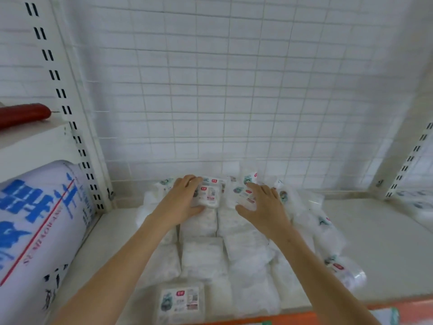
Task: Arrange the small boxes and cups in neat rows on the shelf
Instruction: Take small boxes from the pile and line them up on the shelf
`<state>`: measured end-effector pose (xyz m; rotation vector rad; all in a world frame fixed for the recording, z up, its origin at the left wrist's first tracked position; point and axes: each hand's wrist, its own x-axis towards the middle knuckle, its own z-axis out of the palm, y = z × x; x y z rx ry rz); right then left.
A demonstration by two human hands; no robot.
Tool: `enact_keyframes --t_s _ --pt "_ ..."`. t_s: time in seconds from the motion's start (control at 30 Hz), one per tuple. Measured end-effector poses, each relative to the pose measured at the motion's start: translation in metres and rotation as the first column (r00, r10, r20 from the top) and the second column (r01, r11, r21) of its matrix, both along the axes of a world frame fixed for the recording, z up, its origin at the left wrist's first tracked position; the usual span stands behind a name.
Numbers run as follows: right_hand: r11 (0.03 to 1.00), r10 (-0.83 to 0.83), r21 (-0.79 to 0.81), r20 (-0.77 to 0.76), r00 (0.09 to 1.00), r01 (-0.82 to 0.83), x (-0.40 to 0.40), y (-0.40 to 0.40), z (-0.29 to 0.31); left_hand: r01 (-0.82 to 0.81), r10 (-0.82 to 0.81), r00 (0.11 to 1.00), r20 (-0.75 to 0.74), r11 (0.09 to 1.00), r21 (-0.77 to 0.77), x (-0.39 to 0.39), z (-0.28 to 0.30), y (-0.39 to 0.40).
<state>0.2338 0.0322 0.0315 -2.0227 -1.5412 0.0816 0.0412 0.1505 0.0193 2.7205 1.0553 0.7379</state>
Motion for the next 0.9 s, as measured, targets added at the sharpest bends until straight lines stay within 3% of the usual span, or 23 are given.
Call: enact_keyframes --t_s 0.1,0.2,0.5,0.6,0.77,0.9 --pt "1.000 -0.005 0.029 0.014 1.000 0.004 0.000 -0.001 0.000 -0.026 0.025 0.999 0.032 0.999 0.031 -0.003 0.004 -0.004" --pt "0.996 0.057 0.068 -0.070 0.996 -0.053 0.001 -0.005 0.003 -0.041 0.038 0.997 0.061 0.998 0.041 -0.009 0.004 -0.010" --pt "0.951 0.251 0.192 -0.015 0.968 -0.244 0.016 -0.053 0.003 0.113 -0.084 0.973 0.215 0.985 -0.129 -0.032 0.003 -0.057" --pt "0.956 0.218 0.190 0.056 0.974 -0.225 0.016 -0.073 -0.004 0.156 -0.112 0.960 0.258 0.975 -0.160 -0.027 -0.001 -0.074" --pt "0.963 0.145 0.224 0.045 0.988 -0.152 0.017 -0.106 -0.016 0.255 -0.196 0.934 0.297 0.952 -0.172 -0.009 -0.007 -0.101" --pt "0.955 -0.012 0.296 0.016 1.000 0.007 0.020 -0.150 -0.022 0.399 -0.358 0.888 0.287 0.912 -0.095 0.020 -0.007 -0.121"
